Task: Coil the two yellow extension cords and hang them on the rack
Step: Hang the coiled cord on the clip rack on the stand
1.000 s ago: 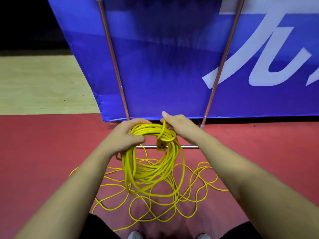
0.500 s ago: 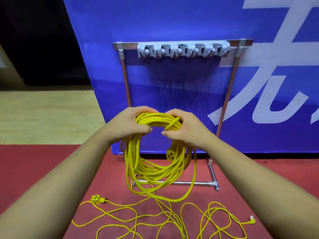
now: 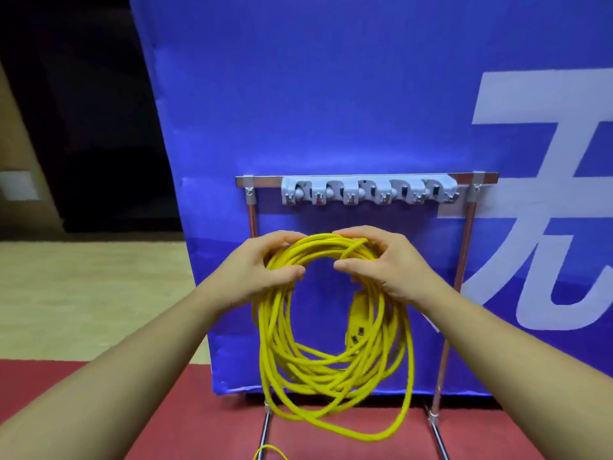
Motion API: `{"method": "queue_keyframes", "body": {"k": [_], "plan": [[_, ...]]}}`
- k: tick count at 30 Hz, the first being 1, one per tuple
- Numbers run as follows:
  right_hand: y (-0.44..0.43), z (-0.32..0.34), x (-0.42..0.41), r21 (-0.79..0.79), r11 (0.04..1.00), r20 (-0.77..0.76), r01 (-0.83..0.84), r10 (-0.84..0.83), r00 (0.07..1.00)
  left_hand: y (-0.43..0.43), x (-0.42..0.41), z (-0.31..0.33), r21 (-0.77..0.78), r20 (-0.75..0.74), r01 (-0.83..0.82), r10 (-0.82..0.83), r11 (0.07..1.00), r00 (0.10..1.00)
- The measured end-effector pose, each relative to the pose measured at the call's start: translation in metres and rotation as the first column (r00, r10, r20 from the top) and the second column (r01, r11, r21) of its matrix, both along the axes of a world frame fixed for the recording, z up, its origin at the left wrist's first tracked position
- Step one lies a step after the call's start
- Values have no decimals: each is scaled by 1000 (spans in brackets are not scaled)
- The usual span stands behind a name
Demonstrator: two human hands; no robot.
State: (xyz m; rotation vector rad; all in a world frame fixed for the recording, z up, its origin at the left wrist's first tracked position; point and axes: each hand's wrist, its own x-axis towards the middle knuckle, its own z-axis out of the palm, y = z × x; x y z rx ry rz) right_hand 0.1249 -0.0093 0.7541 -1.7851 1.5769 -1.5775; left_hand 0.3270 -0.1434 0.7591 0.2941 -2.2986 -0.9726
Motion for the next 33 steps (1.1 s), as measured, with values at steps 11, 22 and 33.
{"method": "queue_keyframes", "body": {"k": [11,22,33], "plan": [[-121,34,-63,-132,971,-145,201,-220,965,-114,-67,53,-253,45,-108,123,961,991],[-201,46,-90,-170,873,-314,457,-487,815,-204,-121,45,-364,-79,-306,298,880,951],[-219,30,-108,-174,864,-457,473,-496,738,-222,-126,63,-631,99,-213,350,746,932]]}}
